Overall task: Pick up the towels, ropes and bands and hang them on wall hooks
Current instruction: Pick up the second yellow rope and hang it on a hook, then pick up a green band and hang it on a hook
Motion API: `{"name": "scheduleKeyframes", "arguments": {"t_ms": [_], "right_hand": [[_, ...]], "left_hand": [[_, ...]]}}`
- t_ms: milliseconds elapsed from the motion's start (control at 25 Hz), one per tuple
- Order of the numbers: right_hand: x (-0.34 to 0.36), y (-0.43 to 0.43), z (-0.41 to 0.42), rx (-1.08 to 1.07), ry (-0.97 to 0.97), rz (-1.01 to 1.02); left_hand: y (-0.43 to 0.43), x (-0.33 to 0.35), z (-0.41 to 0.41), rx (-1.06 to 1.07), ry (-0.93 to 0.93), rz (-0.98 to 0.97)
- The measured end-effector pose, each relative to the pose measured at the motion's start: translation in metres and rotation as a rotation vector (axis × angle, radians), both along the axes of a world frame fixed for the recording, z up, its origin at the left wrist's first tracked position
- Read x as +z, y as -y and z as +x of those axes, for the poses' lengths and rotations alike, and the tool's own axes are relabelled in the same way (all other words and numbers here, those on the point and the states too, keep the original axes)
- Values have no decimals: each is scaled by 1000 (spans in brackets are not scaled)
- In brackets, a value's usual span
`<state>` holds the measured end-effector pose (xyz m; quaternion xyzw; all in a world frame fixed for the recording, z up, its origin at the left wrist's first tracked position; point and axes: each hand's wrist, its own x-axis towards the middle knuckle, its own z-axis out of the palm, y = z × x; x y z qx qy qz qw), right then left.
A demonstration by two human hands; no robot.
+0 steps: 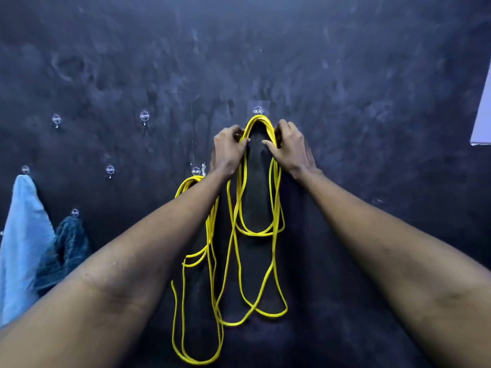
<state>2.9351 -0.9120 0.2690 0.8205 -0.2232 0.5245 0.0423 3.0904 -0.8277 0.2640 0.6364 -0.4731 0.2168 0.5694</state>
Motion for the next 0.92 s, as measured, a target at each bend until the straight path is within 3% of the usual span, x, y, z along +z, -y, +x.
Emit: {"name": "scheduleKeyframes", "arguments": {"t_ms": [160,320,400,480,560,720,920], "right_hand": [[-4,-11,-3,24,-41,70],[-32,-25,-21,1,-19,124],[-58,-27,-43,-51,-38,144],[-88,-28,-76,-119,-82,187],[-125,-30,-124,-217,-125,287],[-188,-45,-252,-430,-260,529],[-215,-91,-415,-675,-329,789]], "left_hand": [[-12,-12,4,-36,23,88],[-41,-53,-5,-52,112,16],[-53,-79,-16,-166,228,153],[-60,-102,-26,-258,203,387],[-57,-129,-41,-356,143,545],[-36,-186,-102,-554,117,684],[-11,-222,-202,-706,156,809]]}}
